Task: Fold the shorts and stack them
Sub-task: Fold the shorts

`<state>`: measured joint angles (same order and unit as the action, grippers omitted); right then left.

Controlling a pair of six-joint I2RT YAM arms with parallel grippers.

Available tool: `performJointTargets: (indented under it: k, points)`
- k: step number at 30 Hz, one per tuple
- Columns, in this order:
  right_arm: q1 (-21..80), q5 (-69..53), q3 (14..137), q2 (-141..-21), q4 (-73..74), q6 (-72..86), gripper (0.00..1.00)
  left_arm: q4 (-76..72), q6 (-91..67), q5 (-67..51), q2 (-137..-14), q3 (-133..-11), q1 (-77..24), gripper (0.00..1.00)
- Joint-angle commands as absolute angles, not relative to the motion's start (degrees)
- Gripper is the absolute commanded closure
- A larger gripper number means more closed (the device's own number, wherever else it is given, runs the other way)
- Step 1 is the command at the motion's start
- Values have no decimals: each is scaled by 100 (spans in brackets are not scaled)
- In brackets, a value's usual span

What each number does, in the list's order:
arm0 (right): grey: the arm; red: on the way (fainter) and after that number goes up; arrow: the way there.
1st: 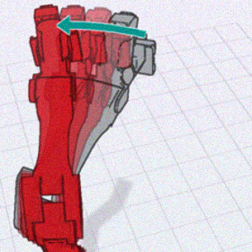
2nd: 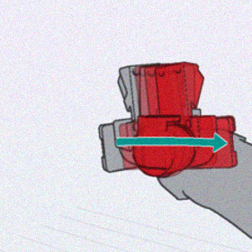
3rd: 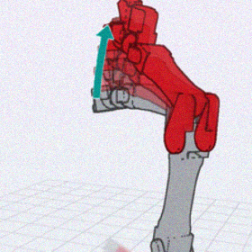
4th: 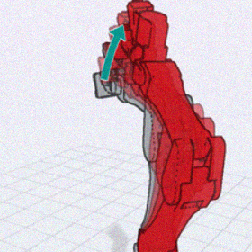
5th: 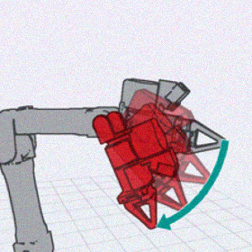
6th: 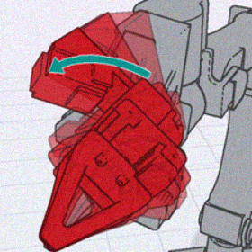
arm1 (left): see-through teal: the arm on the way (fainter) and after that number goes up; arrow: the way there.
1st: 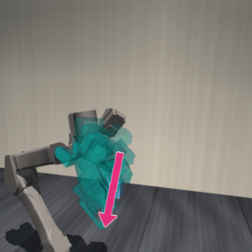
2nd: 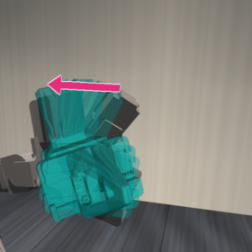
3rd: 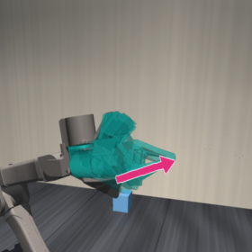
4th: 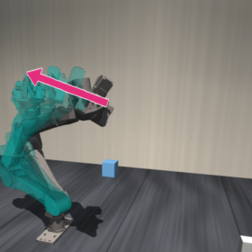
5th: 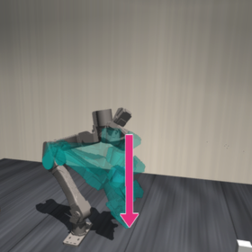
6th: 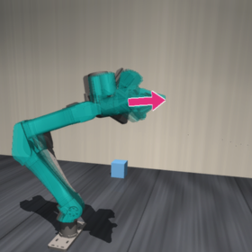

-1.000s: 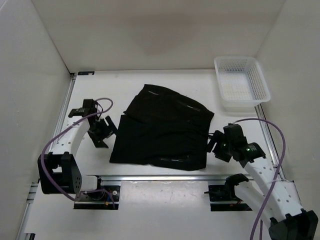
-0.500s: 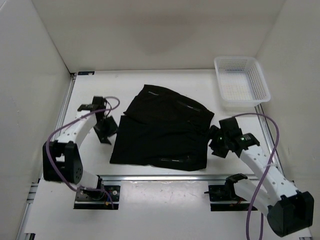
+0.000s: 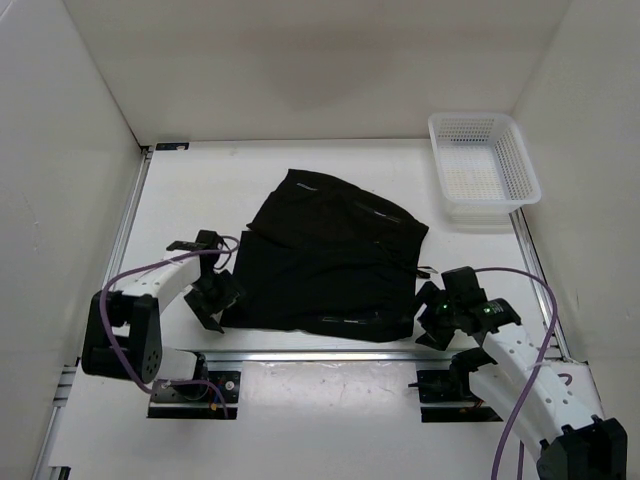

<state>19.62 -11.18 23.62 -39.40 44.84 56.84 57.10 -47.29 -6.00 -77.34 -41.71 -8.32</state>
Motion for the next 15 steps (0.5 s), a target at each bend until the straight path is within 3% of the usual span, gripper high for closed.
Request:
performJointTargets:
  k: [1, 5, 7, 9, 10, 11, 14, 15]
  points:
    - [1960, -1318, 2242, -3981, 4255, 5818, 20, 5310, -5035, -571, -7971, -3920, -1002, 17]
    - [1960, -1389, 2084, -4034, 3938, 5871, 20, 5046, -5089, -387, -8296, -3850, -1055, 23]
    - [1960, -1389, 2013, -4157, 3780, 5871, 21, 5045, -5089, -334, -8472, -3972, -1055, 44]
    - [1960, -1441, 1881, -4209, 3552, 5871, 26, 5045, -5036, -273, -8525, -4051, -1055, 70]
    - [1960, -1441, 1881, -4262, 3464, 5871, 27, 5045, -5036, -272, -8525, -4139, -1055, 89]
    - [1960, -1441, 1820, -4341, 3376, 5871, 29, 5045, -4975, -272, -8525, -4140, -1055, 90]
    - [1960, -1310, 1819, -4482, 2980, 5933, 51, 5045, -4861, -220, -8525, -4368, -1055, 90]
    - [1960, -1310, 1819, -4569, 2919, 5985, 69, 5106, -4860, -220, -8525, -4481, -1055, 90]
